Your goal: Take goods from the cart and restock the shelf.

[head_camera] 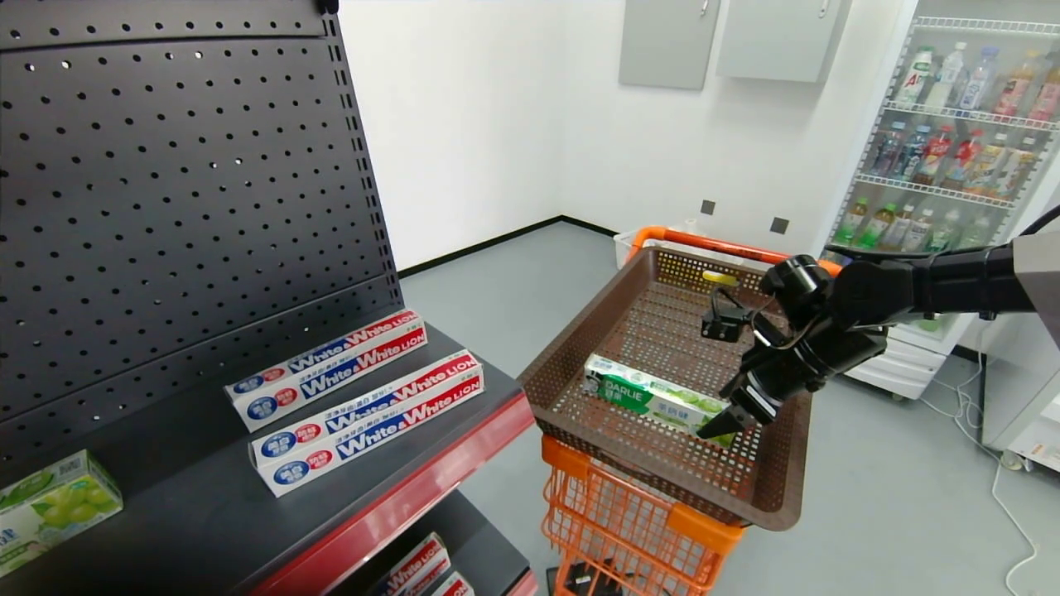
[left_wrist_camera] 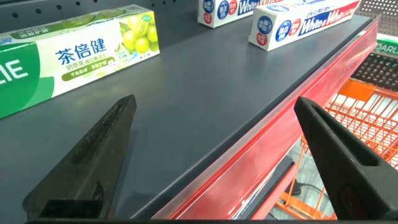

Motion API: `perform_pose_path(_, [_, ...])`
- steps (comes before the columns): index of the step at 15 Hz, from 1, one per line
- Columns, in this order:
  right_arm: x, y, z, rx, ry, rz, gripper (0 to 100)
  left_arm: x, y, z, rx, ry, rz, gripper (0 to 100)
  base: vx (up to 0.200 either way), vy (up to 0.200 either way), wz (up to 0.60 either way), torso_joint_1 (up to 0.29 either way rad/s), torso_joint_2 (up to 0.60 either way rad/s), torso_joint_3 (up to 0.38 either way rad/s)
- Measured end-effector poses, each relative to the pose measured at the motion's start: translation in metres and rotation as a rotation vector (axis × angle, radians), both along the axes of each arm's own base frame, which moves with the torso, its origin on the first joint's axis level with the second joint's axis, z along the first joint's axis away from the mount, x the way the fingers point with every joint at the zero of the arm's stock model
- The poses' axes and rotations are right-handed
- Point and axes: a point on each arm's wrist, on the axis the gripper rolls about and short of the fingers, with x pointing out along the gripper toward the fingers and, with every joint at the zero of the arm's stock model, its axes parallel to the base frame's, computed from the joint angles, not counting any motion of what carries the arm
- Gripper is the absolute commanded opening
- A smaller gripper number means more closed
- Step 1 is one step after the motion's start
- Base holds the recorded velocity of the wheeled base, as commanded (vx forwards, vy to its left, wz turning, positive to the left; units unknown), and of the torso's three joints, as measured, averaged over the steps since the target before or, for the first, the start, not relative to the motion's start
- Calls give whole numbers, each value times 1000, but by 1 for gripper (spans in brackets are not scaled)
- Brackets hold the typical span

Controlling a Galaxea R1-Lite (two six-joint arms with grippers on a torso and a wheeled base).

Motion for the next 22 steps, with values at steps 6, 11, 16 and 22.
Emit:
perform_pose_path(6, [6,0,-10,-63,-8,9,100,0,0,0,0,0,0,100,0,0,0,0,0,0])
perform_pose_path(11, [12,3,-19,-78,-1,14,100,0,0,0,0,0,0,100,0,0,0,0,0,0])
perform_pose_path(16, [18,4,-21,-94,-16,12,100,0,0,0,0,0,0,100,0,0,0,0,0,0])
perform_pose_path(22, [28,5,-28,-119,-55,-6,0,0,0,0,0,0,0,100,0,0,0,0,0,0])
